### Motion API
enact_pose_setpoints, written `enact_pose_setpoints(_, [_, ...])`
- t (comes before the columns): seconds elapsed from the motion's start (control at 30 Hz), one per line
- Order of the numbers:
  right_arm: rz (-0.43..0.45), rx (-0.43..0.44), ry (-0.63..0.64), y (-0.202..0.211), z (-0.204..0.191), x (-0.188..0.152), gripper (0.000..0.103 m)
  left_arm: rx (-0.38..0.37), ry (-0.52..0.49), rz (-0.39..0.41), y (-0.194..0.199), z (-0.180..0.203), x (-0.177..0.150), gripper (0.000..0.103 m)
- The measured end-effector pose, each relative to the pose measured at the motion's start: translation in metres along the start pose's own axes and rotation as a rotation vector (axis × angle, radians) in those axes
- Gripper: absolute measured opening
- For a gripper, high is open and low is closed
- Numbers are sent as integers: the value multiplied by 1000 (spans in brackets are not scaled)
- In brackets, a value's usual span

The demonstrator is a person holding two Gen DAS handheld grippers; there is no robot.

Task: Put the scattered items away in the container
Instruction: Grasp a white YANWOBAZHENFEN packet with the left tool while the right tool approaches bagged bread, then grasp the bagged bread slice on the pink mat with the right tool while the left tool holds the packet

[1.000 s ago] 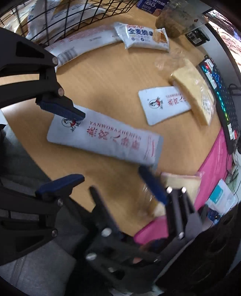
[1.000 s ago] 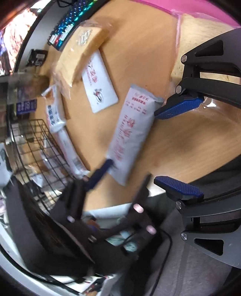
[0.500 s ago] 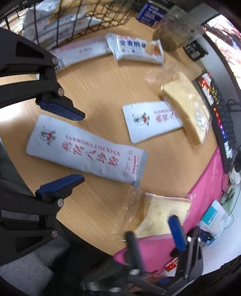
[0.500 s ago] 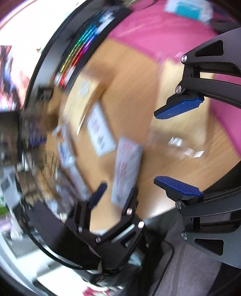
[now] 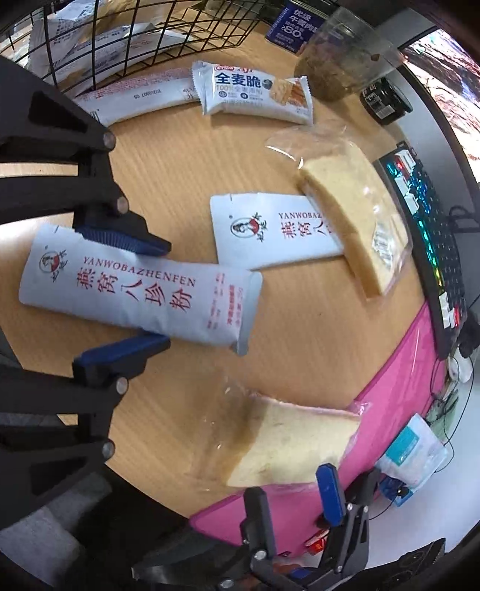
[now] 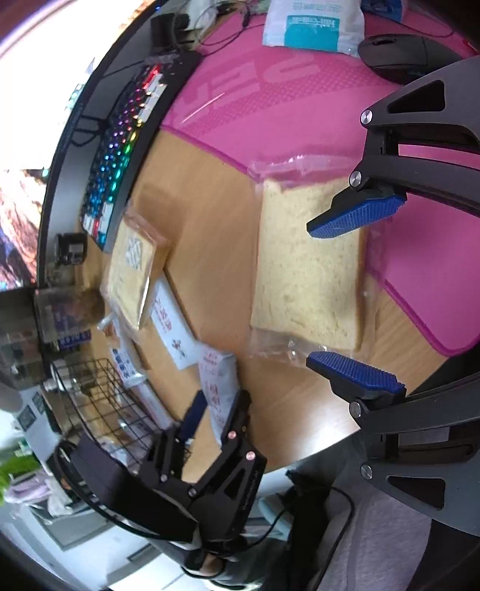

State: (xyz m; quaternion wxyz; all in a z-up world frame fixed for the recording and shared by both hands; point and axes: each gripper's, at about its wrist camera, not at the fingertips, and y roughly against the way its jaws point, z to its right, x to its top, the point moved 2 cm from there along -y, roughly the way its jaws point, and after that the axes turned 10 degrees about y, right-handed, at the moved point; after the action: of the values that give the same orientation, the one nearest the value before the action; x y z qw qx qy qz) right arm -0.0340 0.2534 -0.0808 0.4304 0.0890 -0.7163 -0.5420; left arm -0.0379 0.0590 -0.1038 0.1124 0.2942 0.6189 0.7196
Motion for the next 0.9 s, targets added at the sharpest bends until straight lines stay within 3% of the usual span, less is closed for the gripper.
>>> enact_pose_setpoints(0.17, [9, -21, -3, 5, 5, 0, 65, -4, 29, 17, 0, 0, 2, 48])
enact_pose_setpoints(0.4, [-18, -151, -57, 6, 33, -10, 65, -33, 43, 51, 12, -2, 8, 47])
enact_pose_setpoints(0.5, [-24, -124, -166, 5, 56, -21, 65, -43, 41, 50, 13, -2, 9, 47])
enact_pose_setpoints(0.67, [18, 7, -337, -2, 77, -34, 67, -52, 38, 38, 9, 0, 9, 47])
enact_pose_setpoints(0.8, [0, -6, -260, -9, 56, -26, 67, -48, 46, 29, 5, -1, 9, 47])
enact_pose_setpoints(0.87, [-6, 1, -206, -14, 42, -20, 60, -48, 46, 25, 4, 0, 8, 43])
enact_pose_setpoints(0.9, [-9, 6, -173, -17, 34, -17, 49, -49, 45, 23, 3, 0, 7, 41])
